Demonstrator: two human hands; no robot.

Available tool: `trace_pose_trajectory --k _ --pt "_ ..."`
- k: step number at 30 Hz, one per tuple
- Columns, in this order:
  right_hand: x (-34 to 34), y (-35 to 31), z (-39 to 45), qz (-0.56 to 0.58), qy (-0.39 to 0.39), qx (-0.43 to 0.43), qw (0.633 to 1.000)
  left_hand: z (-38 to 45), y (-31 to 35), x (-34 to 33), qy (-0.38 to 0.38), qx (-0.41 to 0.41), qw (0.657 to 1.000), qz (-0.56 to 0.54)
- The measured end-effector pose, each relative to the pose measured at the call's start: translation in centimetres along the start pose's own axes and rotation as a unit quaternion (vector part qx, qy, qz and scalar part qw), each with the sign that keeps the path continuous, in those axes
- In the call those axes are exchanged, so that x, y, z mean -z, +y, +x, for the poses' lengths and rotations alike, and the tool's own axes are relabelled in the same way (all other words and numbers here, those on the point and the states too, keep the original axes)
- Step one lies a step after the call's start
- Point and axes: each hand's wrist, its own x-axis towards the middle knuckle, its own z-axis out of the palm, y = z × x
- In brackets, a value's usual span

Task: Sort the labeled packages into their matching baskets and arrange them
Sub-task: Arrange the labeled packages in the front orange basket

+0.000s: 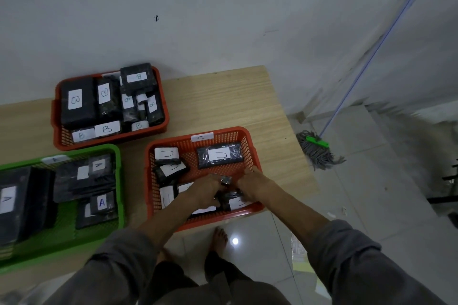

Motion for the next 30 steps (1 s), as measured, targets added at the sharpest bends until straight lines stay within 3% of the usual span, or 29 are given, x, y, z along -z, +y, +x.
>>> trace_pose_trajectory --k 6,11,14,17,25,30 --pt "1.1 -0.6 1.2 0.094 -0.091 -0.068 0.989 -0.6 -0.4 0.4 -0.018 -0.008 0.985 0.170" --pt "1.1 -0.6 1.9 0.197 -0.093 -0.108 0.970 -0.5 -0.2 0.4 -0.034 0.017 0.974 0.222" --pt "1.4 -0.6 1.8 0.149 -0.064 -0.048 0.986 -0.4 -0.2 0.3 -0.036 0.025 0.974 0.224" --pt "1.3 -1.0 2.1 0.133 -0.140 -0.075 0.978 -0.4 -0.3 0.3 -0.042 0.024 0.973 0.227" --pt "1.3 -1.4 3.0 0.040 -0.199 -0.109 0.973 -0.4 -0.6 0.0 -0.049 0.019 0.974 0.221" --pt "1.3 -1.9 2.9 0.101 -0.170 -0.071 0.978 -0.3 -0.6 -0.1 -0.054 0.024 0.973 0.222"
